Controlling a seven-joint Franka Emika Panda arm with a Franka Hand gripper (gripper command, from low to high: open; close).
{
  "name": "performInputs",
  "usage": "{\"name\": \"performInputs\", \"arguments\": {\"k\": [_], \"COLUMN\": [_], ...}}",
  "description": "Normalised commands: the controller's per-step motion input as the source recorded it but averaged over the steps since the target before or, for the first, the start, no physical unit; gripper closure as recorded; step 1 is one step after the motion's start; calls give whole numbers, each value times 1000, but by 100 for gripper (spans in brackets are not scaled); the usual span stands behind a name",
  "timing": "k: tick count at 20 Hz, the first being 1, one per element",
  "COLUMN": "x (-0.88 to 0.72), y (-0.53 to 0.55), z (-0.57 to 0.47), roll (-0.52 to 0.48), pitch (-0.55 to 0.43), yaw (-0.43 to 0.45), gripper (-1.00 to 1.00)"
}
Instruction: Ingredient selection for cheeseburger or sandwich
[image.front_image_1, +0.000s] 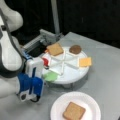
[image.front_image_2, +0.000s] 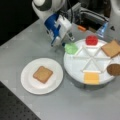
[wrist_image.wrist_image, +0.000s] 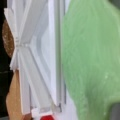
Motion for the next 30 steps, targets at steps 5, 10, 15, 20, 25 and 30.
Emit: {"name": "performInputs", "arguments": {"k": [5,10,15,20,25,30], "x": [157,156,147,142,132,124], "y": [-50,-63,-75,-92,-103,-127], "z": [-83,-75,-94,-99,-91,-73], "roll": [133,137,129,133,130,123], "pitch": [-118,-111,-110,-108,-105,-98], "yaw": [-20,-26,-16,-10,-8,-12], "gripper": [100,100,100,100,100,100]}}
